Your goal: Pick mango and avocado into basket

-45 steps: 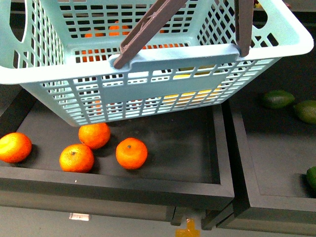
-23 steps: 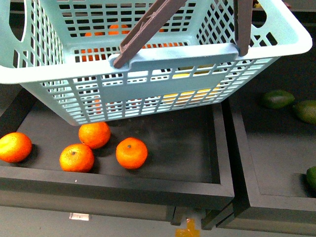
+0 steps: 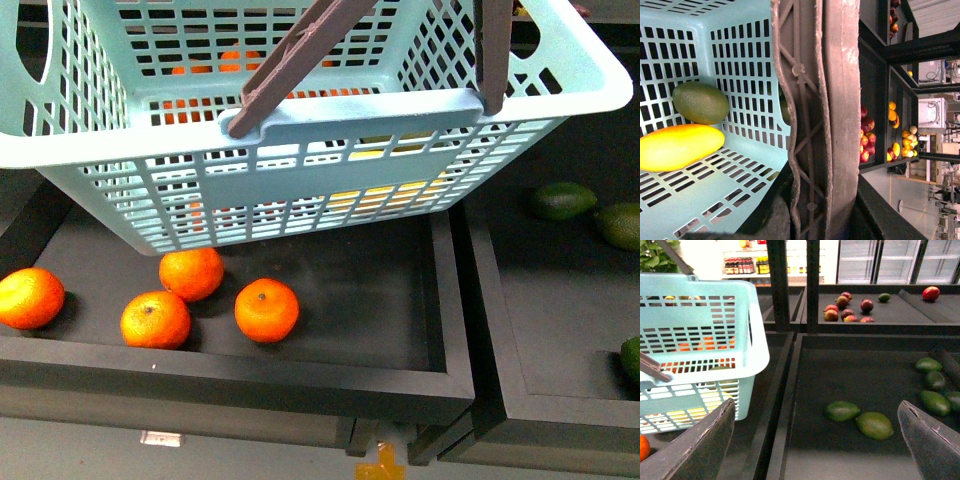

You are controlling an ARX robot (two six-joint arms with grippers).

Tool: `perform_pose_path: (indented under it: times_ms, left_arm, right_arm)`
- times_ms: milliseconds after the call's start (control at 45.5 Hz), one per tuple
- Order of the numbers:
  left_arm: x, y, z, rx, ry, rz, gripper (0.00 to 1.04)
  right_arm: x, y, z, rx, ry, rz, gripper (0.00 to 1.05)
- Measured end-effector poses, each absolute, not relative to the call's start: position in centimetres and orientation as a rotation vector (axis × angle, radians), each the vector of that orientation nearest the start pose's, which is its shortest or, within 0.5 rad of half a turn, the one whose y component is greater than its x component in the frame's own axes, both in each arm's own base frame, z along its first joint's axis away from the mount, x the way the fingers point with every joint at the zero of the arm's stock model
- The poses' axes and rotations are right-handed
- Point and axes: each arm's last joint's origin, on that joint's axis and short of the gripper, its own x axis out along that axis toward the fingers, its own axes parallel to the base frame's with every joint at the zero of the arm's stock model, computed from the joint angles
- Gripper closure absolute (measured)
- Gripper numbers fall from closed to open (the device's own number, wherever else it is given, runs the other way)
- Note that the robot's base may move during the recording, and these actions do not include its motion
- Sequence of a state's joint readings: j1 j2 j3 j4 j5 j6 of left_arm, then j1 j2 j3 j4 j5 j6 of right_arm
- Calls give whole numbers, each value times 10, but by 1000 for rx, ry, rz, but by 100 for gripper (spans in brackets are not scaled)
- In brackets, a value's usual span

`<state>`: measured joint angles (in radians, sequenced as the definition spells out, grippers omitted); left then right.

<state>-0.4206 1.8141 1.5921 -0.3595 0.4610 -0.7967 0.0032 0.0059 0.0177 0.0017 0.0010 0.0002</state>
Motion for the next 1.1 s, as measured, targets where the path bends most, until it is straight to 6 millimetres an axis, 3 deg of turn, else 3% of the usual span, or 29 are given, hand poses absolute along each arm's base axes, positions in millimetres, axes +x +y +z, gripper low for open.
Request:
perform_pose_path:
  times_ms: [506,1100]
  left_arm:
    - [369,-187,313,-743,931,-602,85]
    - [373,-180,312,-731,908,-565,85]
  right_arm:
    - [97,0,169,0,-13,0,9]
    - [97,0,169,0,-13,2,9]
